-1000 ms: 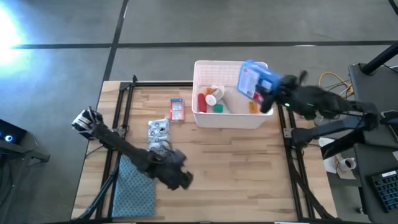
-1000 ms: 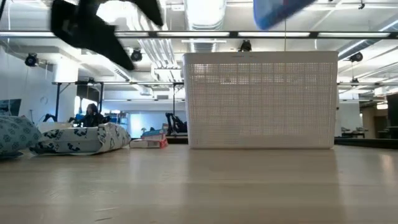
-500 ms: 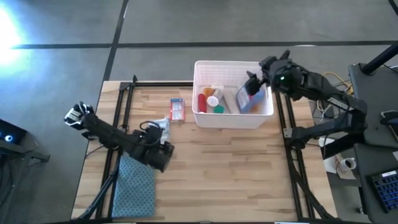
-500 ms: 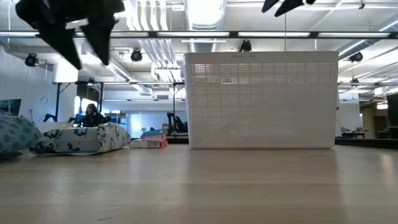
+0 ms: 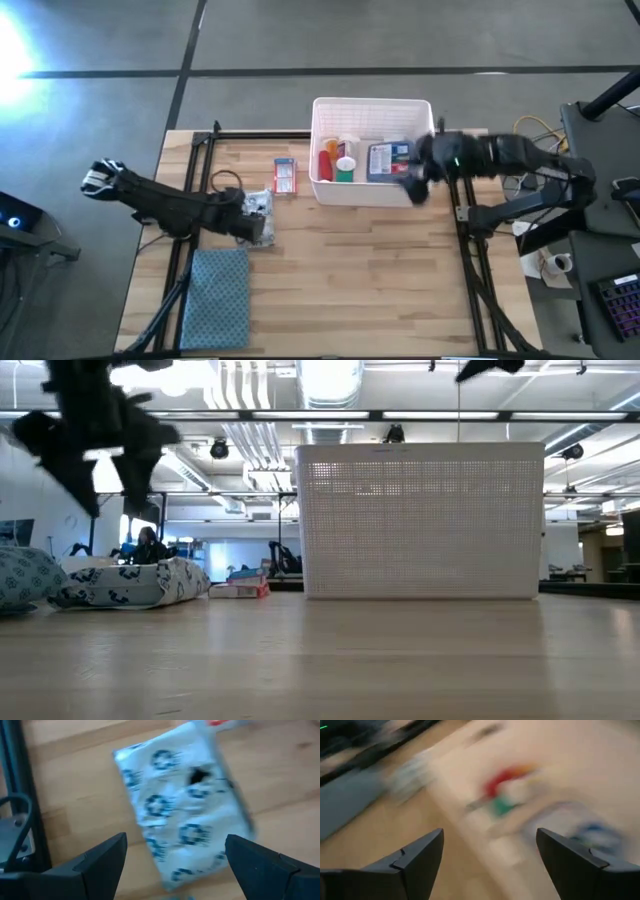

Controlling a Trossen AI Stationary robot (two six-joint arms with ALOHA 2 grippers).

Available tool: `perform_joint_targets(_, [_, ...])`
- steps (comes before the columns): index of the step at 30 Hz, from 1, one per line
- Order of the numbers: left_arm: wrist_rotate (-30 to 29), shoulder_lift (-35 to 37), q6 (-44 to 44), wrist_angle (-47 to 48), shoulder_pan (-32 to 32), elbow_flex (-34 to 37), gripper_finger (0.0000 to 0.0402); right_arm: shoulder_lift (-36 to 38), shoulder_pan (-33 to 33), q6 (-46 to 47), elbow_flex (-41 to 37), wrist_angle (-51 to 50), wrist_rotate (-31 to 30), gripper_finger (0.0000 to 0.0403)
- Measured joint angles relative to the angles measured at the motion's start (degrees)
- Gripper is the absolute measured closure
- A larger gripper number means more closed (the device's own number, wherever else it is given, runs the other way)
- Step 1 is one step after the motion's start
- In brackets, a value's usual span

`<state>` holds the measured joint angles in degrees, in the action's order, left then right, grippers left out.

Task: Pick & place medical supplies in basket/bin
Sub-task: Put the white mailer bag into the bin

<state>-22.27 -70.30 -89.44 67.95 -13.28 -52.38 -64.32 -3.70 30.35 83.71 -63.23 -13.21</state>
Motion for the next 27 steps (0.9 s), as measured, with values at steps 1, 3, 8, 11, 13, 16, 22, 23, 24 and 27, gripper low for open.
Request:
perform_joint_targets(1, [0.18,1.91,-1.14,-1.02,0.25,2.51,0.0087,0.48,2.50,0.52,-0.91,2.08,2.06,0.0099])
perform_joint_targets(3, [0.37,6.15,-3.80,-4.96,0.53,7.73,0.0087,1.11,7.70,3.80,-2.59,6.99,3.60,0.0102])
perform_joint_targets(8, [0.98,18.01,-9.75,-20.95,0.55,21.36,0.0087,-1.45,17.24,12.41,-7.09,20.34,3.39,0.0105])
perform_joint_targets(11, [0.95,23.18,-12.11,-26.57,0.55,27.32,0.0087,-3.79,20.14,18.17,-9.24,24.35,3.78,0.0106])
perform_joint_targets(13, [0.91,25.14,-12.84,-28.35,0.55,30.00,0.0087,-5.78,20.87,22.48,-10.35,25.46,4.10,0.0106])
perform_joint_targets(16, [0.93,26.08,-14.91,-28.55,0.55,32.79,0.0087,-10.39,21.11,29.28,-12.81,27.50,4.81,0.0105])
perform_joint_targets(22, [-0.17,25.62,-16.33,-32.41,0.53,36.54,0.0087,-21.14,18.78,37.23,-16.80,45.12,10.02,0.0106])
perform_joint_targets(23, [-0.77,25.60,-16.28,-33.49,0.53,37.17,0.0087,-23.37,18.13,37.55,-17.30,49.00,10.08,0.0106])
perform_joint_targets(24, [-1.40,25.61,-15.99,-34.61,0.47,37.76,0.0087,-25.51,17.33,37.64,-17.51,52.37,10.19,0.0106])
perform_joint_targets(27, [-3.35,25.74,-15.96,-38.73,0.48,39.96,0.0087,-31.14,14.19,38.97,-16.19,57.20,11.74,0.0106])
